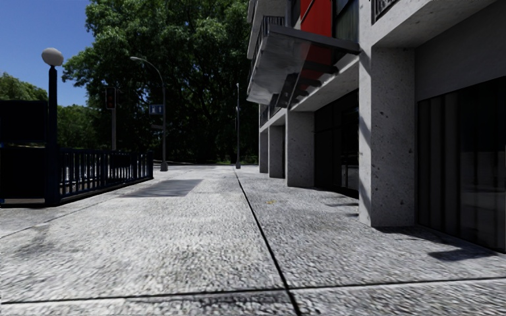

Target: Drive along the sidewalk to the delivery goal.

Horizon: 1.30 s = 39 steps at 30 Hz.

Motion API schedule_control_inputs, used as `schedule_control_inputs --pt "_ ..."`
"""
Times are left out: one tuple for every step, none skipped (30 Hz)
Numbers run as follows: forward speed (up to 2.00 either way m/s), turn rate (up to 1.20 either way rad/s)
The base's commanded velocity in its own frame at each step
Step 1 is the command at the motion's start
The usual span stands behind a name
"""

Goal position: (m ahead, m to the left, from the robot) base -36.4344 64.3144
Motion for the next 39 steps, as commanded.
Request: schedule_control_inputs --pt "2.00 0.00" --pt "2.00 0.00" --pt "2.00 0.00" --pt "2.00 0.00" --pt "2.00 0.00" --pt "2.00 0.00" --pt "2.00 0.00" --pt "2.00 0.00" --pt "2.00 0.00" --pt "2.00 0.00" --pt "2.00 0.00" --pt "2.00 0.00" --pt "2.00 0.00" --pt "2.00 0.00" --pt "2.00 0.00" --pt "2.00 0.00" --pt "2.00 0.00" --pt "2.00 0.00" --pt "2.00 0.00" --pt "2.00 0.00" --pt "2.00 0.00" --pt "2.00 0.00" --pt "2.00 0.00" --pt "2.00 0.00" --pt "2.00 0.00" --pt "2.00 0.00" --pt "2.00 0.00" --pt "2.00 0.00" --pt "2.00 0.00" --pt "2.00 0.00" --pt "2.00 0.00" --pt "2.00 0.00" --pt "2.00 0.00" --pt "2.00 0.00" --pt "2.00 0.00" --pt "2.00 0.00" --pt "2.00 0.00" --pt "2.00 0.00" --pt "2.00 0.00"
